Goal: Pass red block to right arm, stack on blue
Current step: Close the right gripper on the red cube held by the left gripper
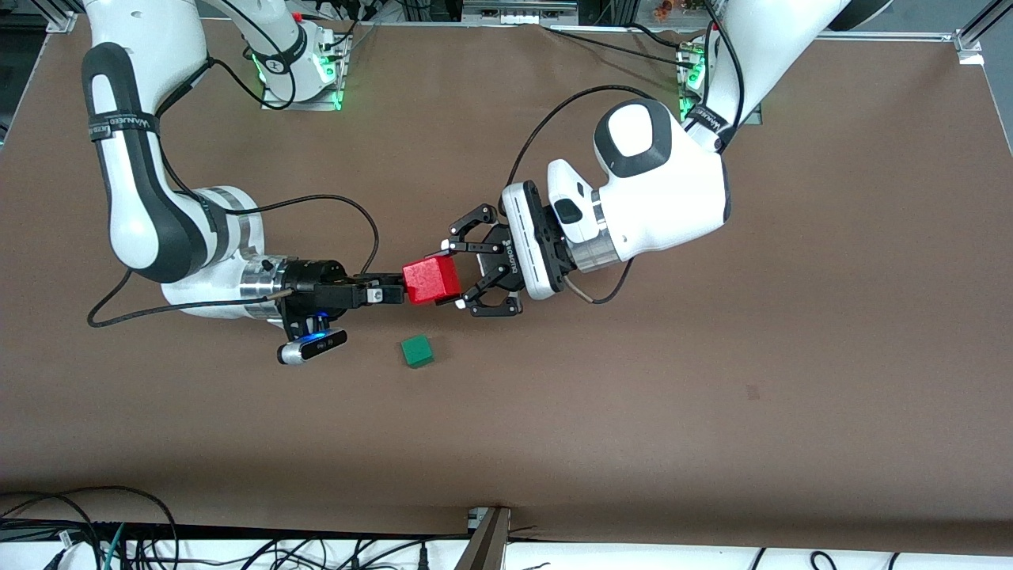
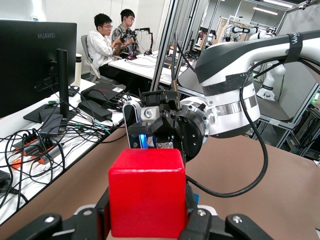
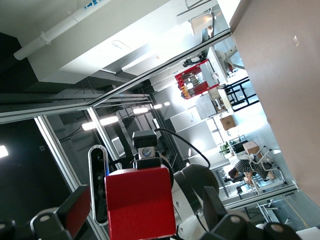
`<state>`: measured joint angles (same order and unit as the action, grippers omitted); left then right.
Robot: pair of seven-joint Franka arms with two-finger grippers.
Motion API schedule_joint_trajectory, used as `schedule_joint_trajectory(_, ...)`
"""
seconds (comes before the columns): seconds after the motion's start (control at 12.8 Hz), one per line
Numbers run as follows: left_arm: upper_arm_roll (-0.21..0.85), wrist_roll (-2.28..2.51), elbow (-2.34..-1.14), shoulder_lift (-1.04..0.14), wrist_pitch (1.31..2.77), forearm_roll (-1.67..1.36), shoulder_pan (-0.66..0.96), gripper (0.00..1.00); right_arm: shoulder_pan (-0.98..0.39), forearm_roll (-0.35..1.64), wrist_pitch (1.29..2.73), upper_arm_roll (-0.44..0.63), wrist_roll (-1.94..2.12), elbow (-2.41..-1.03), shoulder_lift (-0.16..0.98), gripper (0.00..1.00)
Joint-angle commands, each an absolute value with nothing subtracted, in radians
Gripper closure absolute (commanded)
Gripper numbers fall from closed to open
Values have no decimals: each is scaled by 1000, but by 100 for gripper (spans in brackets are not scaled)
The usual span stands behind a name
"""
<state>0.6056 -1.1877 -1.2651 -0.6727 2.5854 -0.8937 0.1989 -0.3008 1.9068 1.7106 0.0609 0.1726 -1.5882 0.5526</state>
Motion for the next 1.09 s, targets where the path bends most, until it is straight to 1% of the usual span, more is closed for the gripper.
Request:
schedule_joint_trajectory(0.0,598,-1224,-1221,-695,2600,-923,225,100,-322,1953,1752,61,196,-1592,541,1)
schedule_joint_trajectory(0.08,598,-1223,-1223,-698,2617,-923,227,100,-324,1953,1753,63,196,-1588,541,1)
schedule_joint_trajectory(0.23,598,-1223,-1218,-703,2619,-923,229,100,-328,1953,1767,61,196,-1585,541,6)
schedule_joint_trajectory(0.47,597,-1223,-1210,-712,2637,-923,239,100,-344,1986,1778,63,198,-1585,541,17)
schedule_joint_trajectory(0.55,598,-1224,-1209,-715,2638,-923,241,100,-342,1985,1778,63,198,-1585,541,25)
schedule_joint_trajectory(0.62,598,-1224,-1209,-715,2638,-923,241,100,-342,1986,1778,63,205,-1585,540,35)
schedule_joint_trajectory(0.7,598,-1224,-1209,-715,2638,-923,241,100,-342,1987,1778,63,216,-1585,540,51)
schedule_joint_trajectory(0.78,597,-1224,-1209,-715,2640,-923,241,100,-342,1987,1776,63,218,-1585,541,69)
schedule_joint_trajectory(0.86,598,-1224,-1209,-715,2638,-923,241,100,-341,1987,1776,63,218,-1583,541,85)
schedule_joint_trajectory(0.94,597,-1223,-1209,-715,2638,-923,241,100,-341,1987,1776,63,218,-1583,541,92)
schedule_joint_trajectory(1.01,598,-1223,-1209,-715,2638,-923,241,100,-341,1988,1776,63,218,-1583,541,93)
